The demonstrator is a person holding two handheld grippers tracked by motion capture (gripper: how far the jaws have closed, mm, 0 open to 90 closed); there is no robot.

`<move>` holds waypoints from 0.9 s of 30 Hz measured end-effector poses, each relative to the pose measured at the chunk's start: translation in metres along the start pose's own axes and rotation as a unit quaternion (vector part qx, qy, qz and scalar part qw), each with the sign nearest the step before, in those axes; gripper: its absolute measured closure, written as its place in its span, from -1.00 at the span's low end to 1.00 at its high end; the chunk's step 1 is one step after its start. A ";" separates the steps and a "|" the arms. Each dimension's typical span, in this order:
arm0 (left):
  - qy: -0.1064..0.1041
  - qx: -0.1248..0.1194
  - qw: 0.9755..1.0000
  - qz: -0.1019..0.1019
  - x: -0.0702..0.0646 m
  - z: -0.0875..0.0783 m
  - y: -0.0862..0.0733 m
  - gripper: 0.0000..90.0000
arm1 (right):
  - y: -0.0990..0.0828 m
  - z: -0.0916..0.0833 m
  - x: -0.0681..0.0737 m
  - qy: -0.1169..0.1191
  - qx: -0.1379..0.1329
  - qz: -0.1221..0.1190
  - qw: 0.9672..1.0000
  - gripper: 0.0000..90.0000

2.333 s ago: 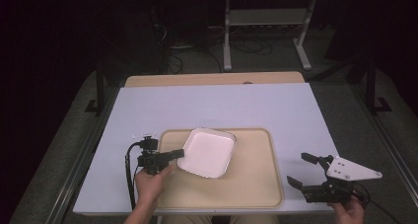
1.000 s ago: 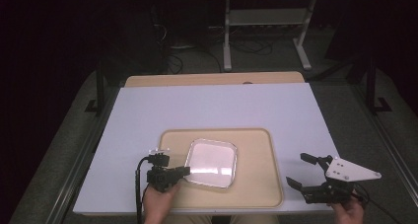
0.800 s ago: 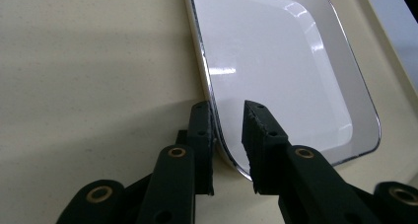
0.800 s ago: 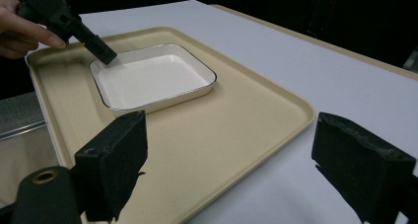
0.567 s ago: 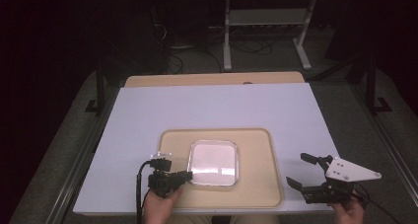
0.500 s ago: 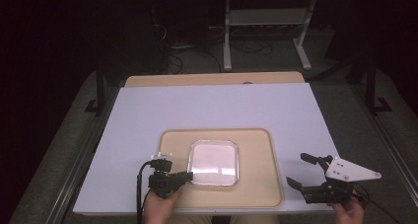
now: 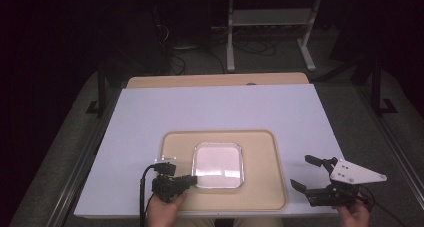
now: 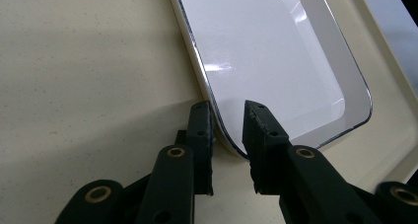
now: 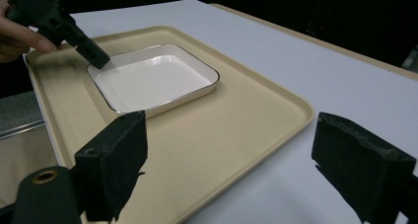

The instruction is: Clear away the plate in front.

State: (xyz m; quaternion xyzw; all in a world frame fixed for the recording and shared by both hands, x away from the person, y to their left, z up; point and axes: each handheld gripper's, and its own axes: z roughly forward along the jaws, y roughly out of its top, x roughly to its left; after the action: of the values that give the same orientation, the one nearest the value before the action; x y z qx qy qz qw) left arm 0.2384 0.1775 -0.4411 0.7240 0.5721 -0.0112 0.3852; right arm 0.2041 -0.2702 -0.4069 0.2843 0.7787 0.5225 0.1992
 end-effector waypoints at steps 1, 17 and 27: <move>-0.001 -0.002 1.000 -0.001 0.000 0.000 0.000 0.62 | 0.000 0.000 0.000 0.000 0.000 0.000 1.000 -0.71; 0.004 -0.016 1.000 0.021 0.000 -0.005 0.002 0.49 | 0.000 0.000 0.000 0.001 0.001 0.000 1.000 -0.71; 0.016 -0.032 0.997 0.064 -0.008 -0.012 0.012 0.40 | 0.000 0.000 0.000 0.000 0.002 -0.001 1.000 -0.71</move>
State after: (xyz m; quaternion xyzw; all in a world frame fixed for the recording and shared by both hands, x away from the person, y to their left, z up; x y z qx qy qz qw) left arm 0.2407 0.1775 -0.4222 0.7466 0.5308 0.0435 0.3987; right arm 0.2045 -0.2703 -0.4072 0.2838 0.7799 0.5209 0.1995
